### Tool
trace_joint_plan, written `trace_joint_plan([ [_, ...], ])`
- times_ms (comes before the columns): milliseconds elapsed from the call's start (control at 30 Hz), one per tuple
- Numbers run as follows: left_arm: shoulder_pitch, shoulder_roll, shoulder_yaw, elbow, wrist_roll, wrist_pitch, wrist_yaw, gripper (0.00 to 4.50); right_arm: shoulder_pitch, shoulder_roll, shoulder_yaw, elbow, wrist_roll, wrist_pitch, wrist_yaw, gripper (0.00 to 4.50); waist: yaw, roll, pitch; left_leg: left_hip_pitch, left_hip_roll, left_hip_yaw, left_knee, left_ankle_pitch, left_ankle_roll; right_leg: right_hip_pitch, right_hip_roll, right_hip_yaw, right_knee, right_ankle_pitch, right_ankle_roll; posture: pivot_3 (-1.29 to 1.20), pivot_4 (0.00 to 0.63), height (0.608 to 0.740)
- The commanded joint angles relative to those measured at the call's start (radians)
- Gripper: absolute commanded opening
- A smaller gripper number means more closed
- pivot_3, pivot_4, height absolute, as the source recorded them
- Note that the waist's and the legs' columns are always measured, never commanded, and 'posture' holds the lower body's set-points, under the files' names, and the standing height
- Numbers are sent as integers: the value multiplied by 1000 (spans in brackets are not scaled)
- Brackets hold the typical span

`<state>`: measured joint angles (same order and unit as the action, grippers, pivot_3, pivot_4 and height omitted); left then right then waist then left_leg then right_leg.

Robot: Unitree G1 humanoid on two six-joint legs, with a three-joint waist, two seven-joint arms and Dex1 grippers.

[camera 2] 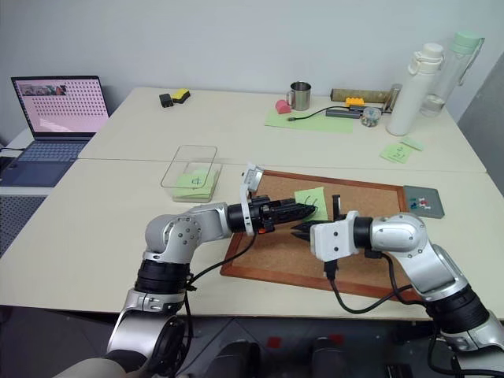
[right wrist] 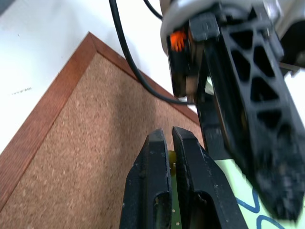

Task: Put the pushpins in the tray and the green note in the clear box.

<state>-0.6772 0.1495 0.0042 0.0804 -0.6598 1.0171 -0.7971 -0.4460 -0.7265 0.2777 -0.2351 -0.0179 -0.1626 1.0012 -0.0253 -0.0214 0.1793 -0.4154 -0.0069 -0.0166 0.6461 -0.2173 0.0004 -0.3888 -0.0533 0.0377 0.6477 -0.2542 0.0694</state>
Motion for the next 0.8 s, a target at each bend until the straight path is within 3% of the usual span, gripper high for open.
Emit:
trace_joint_plan([
  [33, -6, -10, -5, -42, -28, -20, -9, 2701, -25, 6, -3, -43, 4, -17, 12, 0, 0, 0, 0, 0, 0, 0, 0, 0, 0, 0, 0, 0, 0, 0, 0, 0, 150, 740],
  [500, 3, 2, -20, -47, -34, -41, -30, 136, -39, 9, -11, -41, 7, -23, 24, 0, 1, 0, 0, 0, 0, 0, 0, 0, 0, 0, 0, 0, 0, 0, 0, 0, 150, 740],
  [800, 20, 28, -50, -68, -28, -61, -57, 30, -38, 3, -18, -47, 4, -12, 24, 0, 0, 0, 0, 0, 0, 0, 0, 0, 0, 0, 0, 0, 0, 0, 0, 0, 150, 740],
])
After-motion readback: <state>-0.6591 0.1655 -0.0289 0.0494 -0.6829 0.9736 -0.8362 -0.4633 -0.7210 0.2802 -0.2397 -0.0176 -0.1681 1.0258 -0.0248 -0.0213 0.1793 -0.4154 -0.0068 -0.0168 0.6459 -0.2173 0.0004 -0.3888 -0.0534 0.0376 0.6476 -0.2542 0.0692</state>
